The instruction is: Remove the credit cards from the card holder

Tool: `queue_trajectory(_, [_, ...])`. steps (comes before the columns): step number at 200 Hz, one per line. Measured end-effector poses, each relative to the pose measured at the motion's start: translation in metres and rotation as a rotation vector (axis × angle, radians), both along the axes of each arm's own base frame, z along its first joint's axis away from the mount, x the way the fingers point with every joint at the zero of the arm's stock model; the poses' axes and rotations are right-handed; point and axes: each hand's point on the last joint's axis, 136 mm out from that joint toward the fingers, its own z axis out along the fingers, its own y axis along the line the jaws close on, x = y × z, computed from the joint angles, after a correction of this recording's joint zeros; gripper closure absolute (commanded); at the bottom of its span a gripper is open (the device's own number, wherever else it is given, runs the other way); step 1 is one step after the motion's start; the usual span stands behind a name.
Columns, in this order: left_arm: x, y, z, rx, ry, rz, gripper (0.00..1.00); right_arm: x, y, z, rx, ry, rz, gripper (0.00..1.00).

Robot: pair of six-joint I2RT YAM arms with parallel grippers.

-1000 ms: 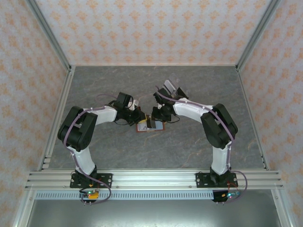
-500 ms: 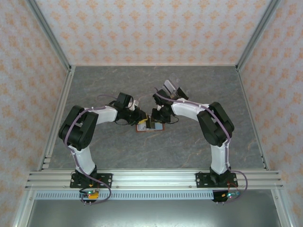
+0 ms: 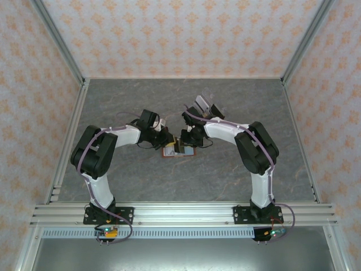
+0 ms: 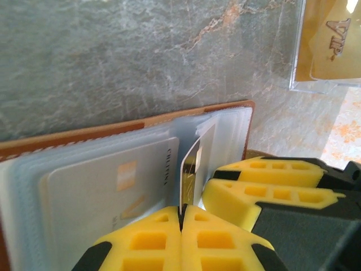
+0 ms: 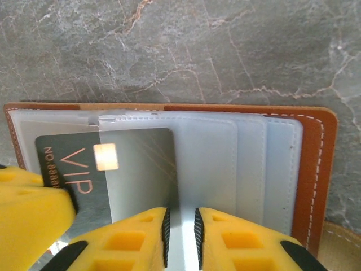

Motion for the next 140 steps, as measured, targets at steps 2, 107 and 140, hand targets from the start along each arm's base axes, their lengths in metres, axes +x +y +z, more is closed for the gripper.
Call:
queue_trajectory(2, [-0.001,0.001,0.000,0.003,0.002,0.001,0.98,0.000,0.000,0.000,0.000,-0.001,0.000,0.78])
queue_trajectory(107, [0.002,0.036,0.103,0.129,-0.236,0.056,0.98,0.022,-0.002,0.102,0.324,-0.205,-0.017,0.35])
queue_trajectory(140, [0.013,0.025,0.134,0.011,-0.293,0.117,0.98,0.042,-0.003,0.139,0.499,-0.253,-0.021,0.32])
